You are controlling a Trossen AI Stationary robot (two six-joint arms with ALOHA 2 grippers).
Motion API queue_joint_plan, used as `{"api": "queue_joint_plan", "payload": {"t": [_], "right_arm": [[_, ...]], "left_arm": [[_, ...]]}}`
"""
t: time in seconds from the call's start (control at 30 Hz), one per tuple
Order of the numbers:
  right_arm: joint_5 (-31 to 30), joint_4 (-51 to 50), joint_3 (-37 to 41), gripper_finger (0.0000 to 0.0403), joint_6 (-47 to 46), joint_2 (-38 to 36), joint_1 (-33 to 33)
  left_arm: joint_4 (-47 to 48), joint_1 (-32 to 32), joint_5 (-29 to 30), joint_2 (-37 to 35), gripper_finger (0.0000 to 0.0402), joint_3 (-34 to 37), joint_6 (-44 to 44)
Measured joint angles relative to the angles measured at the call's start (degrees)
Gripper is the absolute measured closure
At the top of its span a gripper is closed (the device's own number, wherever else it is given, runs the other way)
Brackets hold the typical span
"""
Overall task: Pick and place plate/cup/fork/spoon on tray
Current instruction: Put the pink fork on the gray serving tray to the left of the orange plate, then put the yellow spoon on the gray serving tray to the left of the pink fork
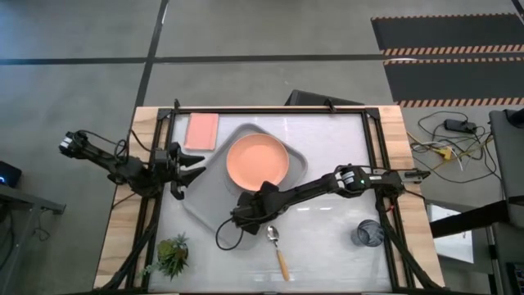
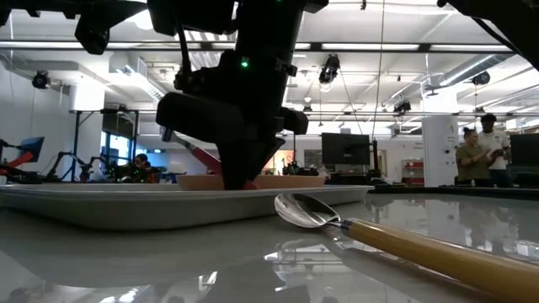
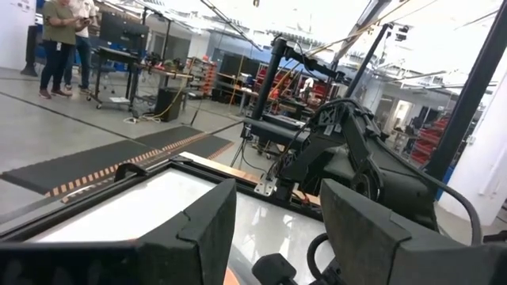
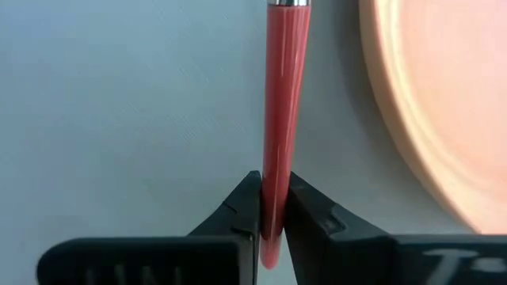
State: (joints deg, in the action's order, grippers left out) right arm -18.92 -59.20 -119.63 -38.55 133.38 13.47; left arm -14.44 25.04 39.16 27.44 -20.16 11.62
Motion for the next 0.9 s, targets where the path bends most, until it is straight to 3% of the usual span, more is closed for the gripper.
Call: {"api": "queue_joint_plan", "payload": {"t": [0.57,0.9], "right_arm": [[-0.15,2.48,-1.01,0.028,3.36,-0.21,0.0],[0.61,1.52,-1.27,0.0299,11.13,-5.44,3.11]], "left_arm": [[0.02,0.0,0.02,-0.09,0.0233,0.02,0.0],[0.46,0.02,0.07,1.36,0.0233,0.0,0.0]]}}
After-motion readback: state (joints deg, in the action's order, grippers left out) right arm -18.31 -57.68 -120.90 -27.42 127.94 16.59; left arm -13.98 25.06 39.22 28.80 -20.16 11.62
